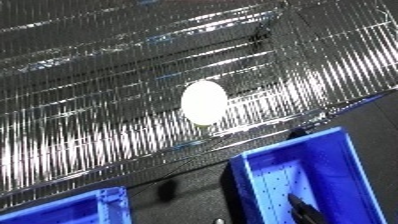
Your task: Pick up the object and place it into the box
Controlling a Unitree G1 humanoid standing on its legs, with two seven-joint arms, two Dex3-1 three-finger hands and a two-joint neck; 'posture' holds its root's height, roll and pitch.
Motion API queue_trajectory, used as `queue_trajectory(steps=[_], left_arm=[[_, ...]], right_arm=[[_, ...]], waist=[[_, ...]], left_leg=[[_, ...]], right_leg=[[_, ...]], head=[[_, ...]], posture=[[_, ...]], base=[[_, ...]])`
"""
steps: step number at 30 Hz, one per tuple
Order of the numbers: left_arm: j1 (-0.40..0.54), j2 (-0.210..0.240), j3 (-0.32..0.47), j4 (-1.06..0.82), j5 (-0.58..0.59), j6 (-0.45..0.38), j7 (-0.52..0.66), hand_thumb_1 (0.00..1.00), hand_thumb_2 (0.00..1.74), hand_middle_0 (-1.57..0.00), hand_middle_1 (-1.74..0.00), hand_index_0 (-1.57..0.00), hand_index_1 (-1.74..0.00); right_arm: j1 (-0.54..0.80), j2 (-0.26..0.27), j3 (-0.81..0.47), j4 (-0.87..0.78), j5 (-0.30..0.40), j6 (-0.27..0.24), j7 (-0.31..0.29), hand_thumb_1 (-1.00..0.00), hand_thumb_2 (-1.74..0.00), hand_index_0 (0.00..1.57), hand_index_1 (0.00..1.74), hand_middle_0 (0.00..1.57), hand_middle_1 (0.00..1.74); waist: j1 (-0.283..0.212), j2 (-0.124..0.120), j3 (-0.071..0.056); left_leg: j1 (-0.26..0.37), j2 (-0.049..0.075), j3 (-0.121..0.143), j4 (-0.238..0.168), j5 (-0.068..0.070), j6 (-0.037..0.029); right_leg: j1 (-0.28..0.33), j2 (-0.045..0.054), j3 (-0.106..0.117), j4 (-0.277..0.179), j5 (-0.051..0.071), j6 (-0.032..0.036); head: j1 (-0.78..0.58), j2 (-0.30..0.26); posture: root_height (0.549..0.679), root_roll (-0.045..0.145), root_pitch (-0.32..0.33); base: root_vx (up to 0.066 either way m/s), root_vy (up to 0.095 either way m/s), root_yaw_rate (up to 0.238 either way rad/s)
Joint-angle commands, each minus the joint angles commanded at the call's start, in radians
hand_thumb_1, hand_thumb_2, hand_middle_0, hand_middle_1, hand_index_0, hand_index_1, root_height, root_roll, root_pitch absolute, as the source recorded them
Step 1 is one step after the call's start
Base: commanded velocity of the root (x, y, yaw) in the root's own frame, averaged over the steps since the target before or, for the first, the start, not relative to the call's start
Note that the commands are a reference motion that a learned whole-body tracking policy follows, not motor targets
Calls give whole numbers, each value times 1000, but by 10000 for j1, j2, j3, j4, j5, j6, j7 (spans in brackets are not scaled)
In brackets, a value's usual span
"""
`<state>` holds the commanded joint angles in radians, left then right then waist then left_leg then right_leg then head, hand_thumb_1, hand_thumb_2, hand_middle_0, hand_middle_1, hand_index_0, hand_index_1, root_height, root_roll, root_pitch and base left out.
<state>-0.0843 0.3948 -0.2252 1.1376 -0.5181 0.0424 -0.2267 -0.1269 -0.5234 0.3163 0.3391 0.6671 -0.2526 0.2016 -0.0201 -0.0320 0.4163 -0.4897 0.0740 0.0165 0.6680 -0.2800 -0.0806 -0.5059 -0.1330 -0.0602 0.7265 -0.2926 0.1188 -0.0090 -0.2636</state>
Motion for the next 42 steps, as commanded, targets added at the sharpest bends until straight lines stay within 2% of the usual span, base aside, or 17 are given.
queue_trajectory(steps=[3,8,12,17,21,26,34,38,39,42], left_arm=[[151,16,145,145,-24,-155,-88,0,0,0,0,0,0],[272,26,278,287,-71,-263,-183,0,0,0,0,0,0],[311,46,330,411,-124,-294,-283,0,0,0,0,0,0],[283,55,320,510,-112,-306,-311,0,0,0,0,0,0],[210,90,287,560,-89,-292,-330,0,0,0,0,0,0],[123,146,94,490,-155,-285,-305,0,0,0,0,0,0],[-25,157,-300,119,-42,-182,-225,0,0,0,0,0,0],[-100,155,-515,-102,-39,-96,-167,0,0,0,0,0,0],[-100,155,-515,-102,-39,-96,-167,0,0,0,0,0,0],[-187,156,-649,-259,-102,-9,-125,0,0,0,0,0,0]], right_arm=[[100,-332,-233,-1093,274,-255,179,0,0,0,0,0,0],[-78,-702,-515,-2224,456,-528,136,0,0,0,0,0,0],[-321,-1194,-934,-3824,471,-368,-256,0,0,0,0,0,0],[-818,-1446,-1109,-4372,451,-266,-640,0,0,0,0,0,0],[-1549,-1657,-1208,-4468,457,47,-1182,0,0,0,0,0,0],[-2433,-1781,-1026,-4123,612,377,-1505,0,0,0,0,0,0],[-3928,-1831,-615,-2914,773,685,-1790,0,0,0,0,0,0],[-4682,-1772,-393,-2165,675,796,-2081,0,0,0,0,0,0],[-4682,-1772,-393,-2165,675,796,-2081,0,0,0,0,0,0],[-5243,-1775,-205,-1599,577,928,-2309,0,0,0,0,0,0]], waist=[[-61,-21,27],[-84,-14,78],[-37,20,156],[36,42,215],[151,71,309],[307,131,442],[656,336,630],[820,466,752],[820,466,752],[897,552,854]], left_leg=[[-38,59,48,116,-49,4],[-55,102,98,240,-110,14],[-67,118,134,341,-162,20],[-62,106,135,365,-173,30],[-71,82,132,442,-196,50],[-195,25,108,562,-196,100],[-466,-133,-16,688,-134,143],[-615,-222,-84,757,-116,189],[-615,-222,-84,757,-116,189],[-724,-291,-119,812,-110,215]], right_leg=[[-58,-29,12,99,-26,27],[-107,-69,8,216,-55,57],[-139,-132,-26,295,-59,87],[-171,-187,-65,347,-36,104],[-195,-267,-137,418,-1,105],[-292,-322,-210,488,58,63],[-545,-437,-329,694,98,-10],[-697,-509,-400,841,81,-73],[-697,-509,-400,841,81,-73],[-792,-532,-443,936,58,-135]], head=[[-115,-70],[-124,-111],[39,-107],[188,16],[558,699],[908,1285],[1636,1368],[1945,1391],[1945,1391],[2131,1420]], posture=[[634,30,68],[632,29,64],[631,29,60],[630,29,58],[629,29,52],[628,29,53],[626,32,58],[624,34,63],[624,34,63],[623,36,66]], base=[[10,10,-31],[25,10,-1],[34,13,27],[35,12,56],[41,12,70],[28,9,79],[13,9,122],[11,13,94],[10,13,80],[16,13,70]])
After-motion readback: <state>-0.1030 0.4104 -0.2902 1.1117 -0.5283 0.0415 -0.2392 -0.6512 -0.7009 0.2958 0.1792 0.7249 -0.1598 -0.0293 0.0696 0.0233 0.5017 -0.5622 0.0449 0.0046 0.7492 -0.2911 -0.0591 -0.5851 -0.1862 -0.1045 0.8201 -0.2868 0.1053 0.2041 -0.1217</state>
